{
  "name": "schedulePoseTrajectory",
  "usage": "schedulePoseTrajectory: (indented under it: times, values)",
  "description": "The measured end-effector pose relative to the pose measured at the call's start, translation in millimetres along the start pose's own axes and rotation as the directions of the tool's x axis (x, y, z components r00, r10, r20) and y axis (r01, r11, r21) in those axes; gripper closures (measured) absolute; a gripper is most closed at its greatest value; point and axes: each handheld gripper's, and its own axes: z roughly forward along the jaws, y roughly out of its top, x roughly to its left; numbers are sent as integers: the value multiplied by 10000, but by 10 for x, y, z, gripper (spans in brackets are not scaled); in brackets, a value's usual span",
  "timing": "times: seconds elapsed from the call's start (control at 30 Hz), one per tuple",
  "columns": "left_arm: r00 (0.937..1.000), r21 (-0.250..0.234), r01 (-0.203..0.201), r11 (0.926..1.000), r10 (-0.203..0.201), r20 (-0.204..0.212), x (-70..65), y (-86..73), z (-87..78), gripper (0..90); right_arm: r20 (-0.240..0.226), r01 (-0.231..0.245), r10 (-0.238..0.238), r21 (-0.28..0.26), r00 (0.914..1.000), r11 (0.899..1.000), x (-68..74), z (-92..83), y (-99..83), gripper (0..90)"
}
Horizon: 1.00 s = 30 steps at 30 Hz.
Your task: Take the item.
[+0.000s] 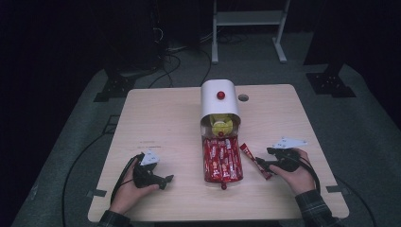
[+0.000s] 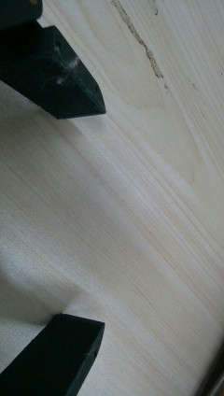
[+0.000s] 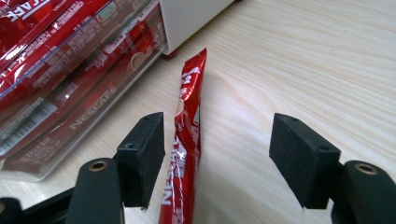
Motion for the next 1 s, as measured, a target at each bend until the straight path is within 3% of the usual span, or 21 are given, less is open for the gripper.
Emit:
schedulePoseTrajectory:
  times: [0.6,1.0]
  values:
    - [10000,-29,48,10000,-48,0,-3,0,2,0,588,-406,410,-77,9974,9991,-229,-200,-182,303]
    - [10000,-36,48,10000,-48,0,-3,0,3,0,1347,-713,705,14,9884,9975,-411,-276,-305,275]
